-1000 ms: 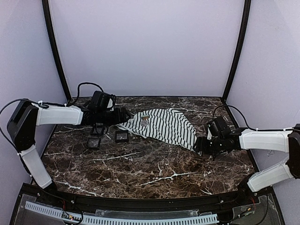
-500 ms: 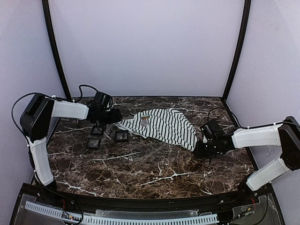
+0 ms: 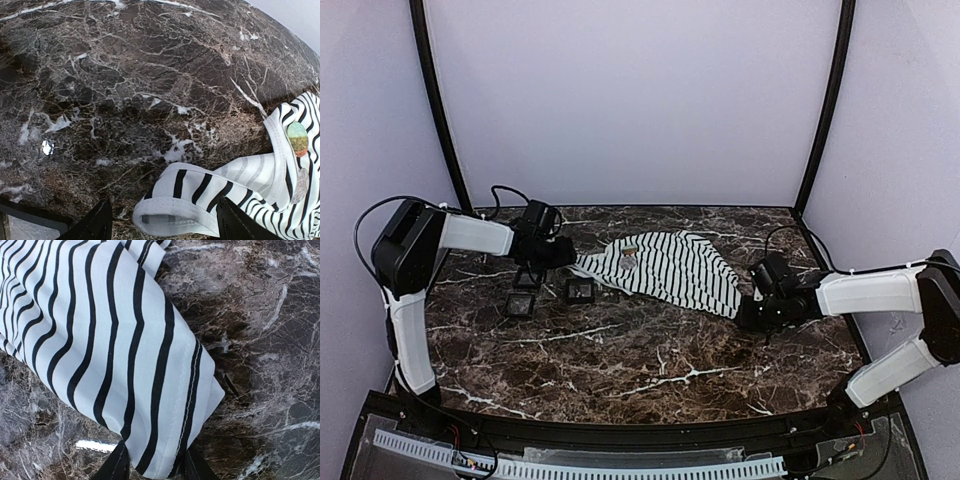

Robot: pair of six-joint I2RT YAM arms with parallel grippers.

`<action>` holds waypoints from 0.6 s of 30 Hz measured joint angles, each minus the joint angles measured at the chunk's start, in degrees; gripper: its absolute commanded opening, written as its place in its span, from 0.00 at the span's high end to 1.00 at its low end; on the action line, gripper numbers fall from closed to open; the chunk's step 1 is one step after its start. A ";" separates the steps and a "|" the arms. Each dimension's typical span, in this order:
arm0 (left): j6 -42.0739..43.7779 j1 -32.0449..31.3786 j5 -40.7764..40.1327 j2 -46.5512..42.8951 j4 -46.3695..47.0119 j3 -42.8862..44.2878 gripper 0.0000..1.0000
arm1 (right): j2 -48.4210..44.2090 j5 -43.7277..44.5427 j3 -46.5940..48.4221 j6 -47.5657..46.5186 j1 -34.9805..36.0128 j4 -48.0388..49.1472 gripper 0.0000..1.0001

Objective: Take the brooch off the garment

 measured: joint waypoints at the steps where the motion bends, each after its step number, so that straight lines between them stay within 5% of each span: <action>1: 0.00 0.00 0.02 0.28 0.00 0.00 0.32 | -0.33 0.11 0.00 0.07 0.00 0.09 0.66; 8: -0.52 0.13 1.09 1.68 0.09 0.15 0.55 | -2.34 1.07 0.00 0.22 0.00 1.20 0.74; 14: -1.49 0.31 3.26 2.23 1.03 0.63 0.86 | -2.40 1.07 -0.11 0.83 0.00 1.79 0.81; 18: -1.20 0.50 6.93 2.34 3.13 0.70 0.99 | -3.67 1.11 -0.44 1.46 0.02 2.56 0.96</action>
